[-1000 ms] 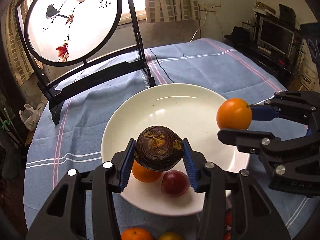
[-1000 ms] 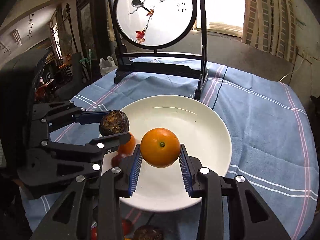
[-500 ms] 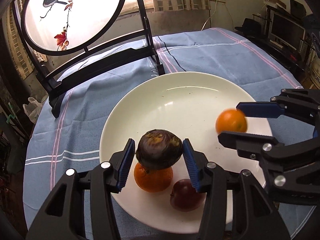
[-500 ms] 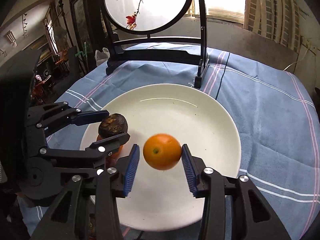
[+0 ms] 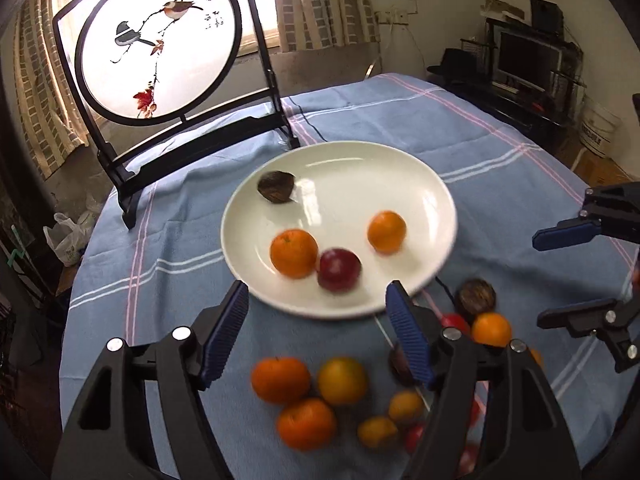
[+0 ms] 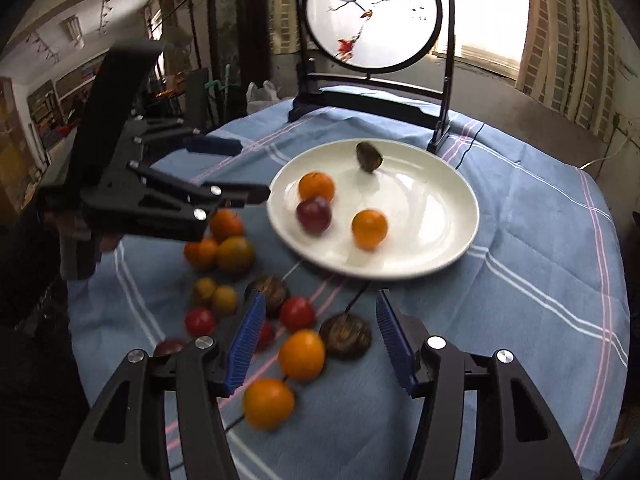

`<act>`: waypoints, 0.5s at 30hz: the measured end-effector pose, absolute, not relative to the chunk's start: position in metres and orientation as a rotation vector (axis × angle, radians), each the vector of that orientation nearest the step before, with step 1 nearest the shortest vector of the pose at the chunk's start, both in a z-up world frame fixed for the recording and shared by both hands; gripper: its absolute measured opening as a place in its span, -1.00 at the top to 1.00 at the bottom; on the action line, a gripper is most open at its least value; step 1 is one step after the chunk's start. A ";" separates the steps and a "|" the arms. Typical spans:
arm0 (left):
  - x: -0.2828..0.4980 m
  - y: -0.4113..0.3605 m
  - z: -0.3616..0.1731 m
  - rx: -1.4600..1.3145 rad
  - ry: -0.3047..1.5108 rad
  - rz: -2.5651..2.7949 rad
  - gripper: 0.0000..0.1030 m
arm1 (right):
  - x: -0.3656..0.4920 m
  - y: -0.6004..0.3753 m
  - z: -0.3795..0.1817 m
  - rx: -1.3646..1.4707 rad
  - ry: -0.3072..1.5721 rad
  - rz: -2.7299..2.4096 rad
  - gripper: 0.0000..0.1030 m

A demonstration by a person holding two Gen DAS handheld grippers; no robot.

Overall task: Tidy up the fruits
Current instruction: 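Grasp a dark red plum with the left tool while the right tool grasps a yellow-orange tomato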

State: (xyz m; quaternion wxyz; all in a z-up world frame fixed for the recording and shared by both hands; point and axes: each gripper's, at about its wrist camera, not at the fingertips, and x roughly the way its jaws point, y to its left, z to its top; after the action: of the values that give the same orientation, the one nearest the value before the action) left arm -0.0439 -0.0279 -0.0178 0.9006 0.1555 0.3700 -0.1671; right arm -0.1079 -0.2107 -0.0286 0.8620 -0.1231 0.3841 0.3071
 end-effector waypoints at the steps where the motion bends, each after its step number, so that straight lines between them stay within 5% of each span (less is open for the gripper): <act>1: -0.058 -0.027 -0.020 0.332 0.770 -0.365 -0.36 | -0.121 -0.212 -0.034 -0.269 0.818 0.654 -0.12; 15: -0.151 -0.043 -0.075 0.307 0.911 -0.574 -0.37 | -0.139 -0.207 -0.077 -0.265 0.919 0.639 -0.12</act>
State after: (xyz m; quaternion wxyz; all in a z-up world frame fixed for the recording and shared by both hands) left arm -0.1507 -0.0425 -0.0746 0.8472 0.1457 0.4322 -0.2723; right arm -0.1385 -0.2073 -0.0771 0.8391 -0.1253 0.4346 0.3022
